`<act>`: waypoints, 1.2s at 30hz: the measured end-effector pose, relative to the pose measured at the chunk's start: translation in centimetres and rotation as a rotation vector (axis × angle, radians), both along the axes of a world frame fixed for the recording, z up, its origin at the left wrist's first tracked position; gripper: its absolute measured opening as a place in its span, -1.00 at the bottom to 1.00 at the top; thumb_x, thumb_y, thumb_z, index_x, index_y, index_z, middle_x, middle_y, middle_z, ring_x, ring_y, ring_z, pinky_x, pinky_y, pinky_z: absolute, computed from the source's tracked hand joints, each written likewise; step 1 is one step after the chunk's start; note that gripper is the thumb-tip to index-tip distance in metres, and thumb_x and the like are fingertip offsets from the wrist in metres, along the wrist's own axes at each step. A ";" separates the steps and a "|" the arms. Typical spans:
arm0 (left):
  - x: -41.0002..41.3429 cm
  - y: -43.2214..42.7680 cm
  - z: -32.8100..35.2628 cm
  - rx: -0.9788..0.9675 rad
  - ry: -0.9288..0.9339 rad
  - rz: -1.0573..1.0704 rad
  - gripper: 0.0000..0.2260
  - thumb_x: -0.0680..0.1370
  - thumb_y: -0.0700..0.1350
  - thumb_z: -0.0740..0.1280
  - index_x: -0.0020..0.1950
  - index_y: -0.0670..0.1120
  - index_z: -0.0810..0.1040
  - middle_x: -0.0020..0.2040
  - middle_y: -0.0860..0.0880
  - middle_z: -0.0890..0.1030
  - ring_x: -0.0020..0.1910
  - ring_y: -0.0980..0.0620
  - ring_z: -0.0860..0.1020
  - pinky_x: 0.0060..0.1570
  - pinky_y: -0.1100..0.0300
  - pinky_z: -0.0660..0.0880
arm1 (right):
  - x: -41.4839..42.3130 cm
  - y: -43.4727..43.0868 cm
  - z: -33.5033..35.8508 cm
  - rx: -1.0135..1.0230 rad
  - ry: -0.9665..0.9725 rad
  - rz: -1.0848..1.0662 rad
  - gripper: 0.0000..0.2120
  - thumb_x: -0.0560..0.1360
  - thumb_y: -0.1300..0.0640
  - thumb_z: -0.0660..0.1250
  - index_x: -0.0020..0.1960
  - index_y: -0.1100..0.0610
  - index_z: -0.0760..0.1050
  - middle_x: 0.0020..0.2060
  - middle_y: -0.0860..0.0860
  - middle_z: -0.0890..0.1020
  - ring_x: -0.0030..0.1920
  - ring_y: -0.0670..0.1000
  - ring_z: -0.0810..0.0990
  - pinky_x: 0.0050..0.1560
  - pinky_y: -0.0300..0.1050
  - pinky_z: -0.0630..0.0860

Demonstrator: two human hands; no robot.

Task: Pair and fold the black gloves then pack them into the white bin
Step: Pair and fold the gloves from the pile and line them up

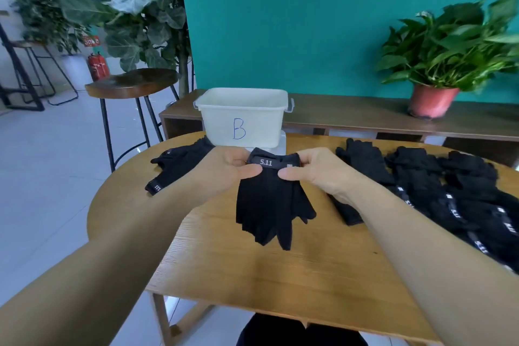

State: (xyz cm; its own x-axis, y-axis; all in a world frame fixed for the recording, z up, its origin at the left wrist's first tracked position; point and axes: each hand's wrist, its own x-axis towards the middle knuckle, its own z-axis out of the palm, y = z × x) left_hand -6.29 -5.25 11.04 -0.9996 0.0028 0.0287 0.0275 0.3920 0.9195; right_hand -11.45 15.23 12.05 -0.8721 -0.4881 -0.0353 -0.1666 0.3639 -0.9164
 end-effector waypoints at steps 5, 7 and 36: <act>-1.5 2.9 -0.6 -0.063 0.057 0.073 -0.90 0.53 -0.20 0.43 0.04 -0.15 0.65 -0.08 -0.04 0.72 -0.05 0.05 0.68 -0.05 0.29 0.58 | -1.2 2.5 -1.0 0.085 0.128 -0.039 -0.96 0.44 0.23 0.48 -0.15 0.15 0.63 -0.16 0.07 0.71 -0.06 0.08 0.68 0.15 0.07 0.55; -1.9 3.7 -1.0 -0.065 0.084 0.110 -0.90 0.51 -0.20 0.46 0.00 -0.12 0.63 -0.12 -0.04 0.71 -0.12 0.08 0.68 -0.17 0.38 0.54 | -1.9 3.3 -1.7 0.160 0.236 -0.069 -0.98 0.45 0.15 0.46 -0.16 0.07 0.64 -0.19 0.04 0.71 -0.03 0.09 0.65 0.27 0.11 0.38; 3.7 7.6 -12.7 -0.952 0.076 0.023 -0.46 0.69 0.14 -0.14 0.62 -0.08 0.03 0.63 -0.02 0.00 0.59 0.10 -0.12 0.53 0.05 -0.26 | 5.3 2.9 -12.5 0.763 0.902 -0.051 -0.56 0.58 0.03 0.11 0.35 0.20 0.50 0.30 0.11 0.57 0.39 0.08 0.46 0.48 0.02 0.19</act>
